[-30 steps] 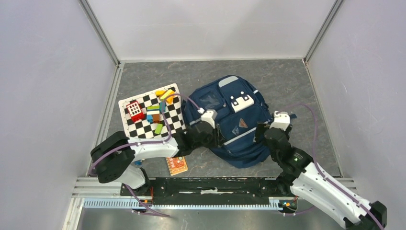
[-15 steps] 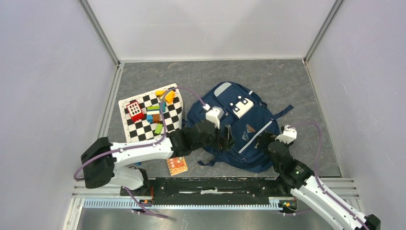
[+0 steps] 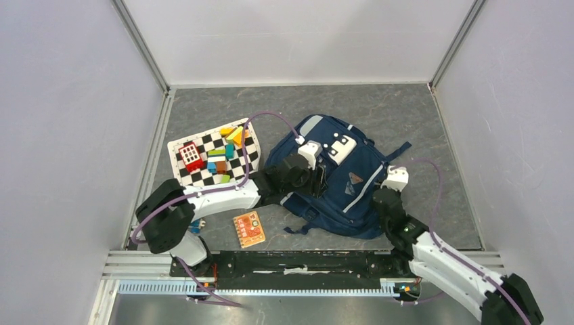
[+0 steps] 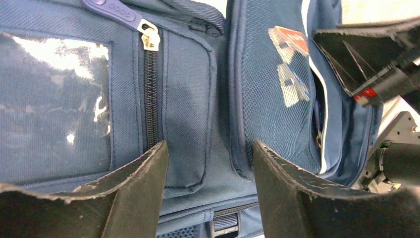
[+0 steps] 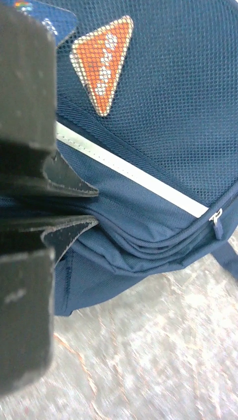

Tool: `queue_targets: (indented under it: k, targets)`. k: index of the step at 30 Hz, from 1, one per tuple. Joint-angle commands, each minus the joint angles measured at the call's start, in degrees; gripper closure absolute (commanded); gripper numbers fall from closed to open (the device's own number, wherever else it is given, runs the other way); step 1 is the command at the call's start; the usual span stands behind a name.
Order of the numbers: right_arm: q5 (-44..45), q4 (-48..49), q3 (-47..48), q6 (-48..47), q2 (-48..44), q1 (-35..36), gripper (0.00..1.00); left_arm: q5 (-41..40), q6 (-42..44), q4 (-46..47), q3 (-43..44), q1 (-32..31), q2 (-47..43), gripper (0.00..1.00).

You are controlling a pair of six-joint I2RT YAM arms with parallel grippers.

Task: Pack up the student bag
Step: Adjust the student bag at the center of the board.

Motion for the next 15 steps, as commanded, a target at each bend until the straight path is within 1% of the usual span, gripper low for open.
queue_targets:
  k: [1, 4, 7, 9, 11, 13, 15]
  targets:
    - [-14.99, 14.19, 6.66, -12.12, 11.97, -5.73, 0.88, 10.06, 2.85, 10.42, 0.36, -2.86, 3.42, 0.34]
    - [-25.49, 18.74, 11.32, -16.11, 20.06, -12.2, 0.96, 10.47, 1.47, 14.53, -0.86, -6.49, 4.87, 0.36]
    - [-37.28, 22.5, 16.74, -20.36, 28.32, -17.88, 0.99, 10.4, -1.73, 18.37, -0.18, -10.89, 7.46, 0.38]
    - [-43.53, 22.96, 21.43, -22.97, 33.62, -19.57, 0.99, 10.22, -4.37, 20.98, 0.6, -13.86, 9.28, 0.38]
    - [-48.46, 21.52, 25.74, -25.22, 37.33, -20.26, 0.96, 10.61, -6.41, 24.54, 1.58, -16.48, 11.16, 0.37]
    - [-51.18, 18.1, 29.67, -27.42, 39.26, -20.27, 0.92, 9.94, -6.64, 23.97, 3.28, -18.43, 12.01, 0.36]
    - [-50.43, 14.46, 31.94, -27.91, 38.92, -20.28, 0.85, 8.76, -6.53, 22.16, 4.0, -18.93, 10.75, 0.34]
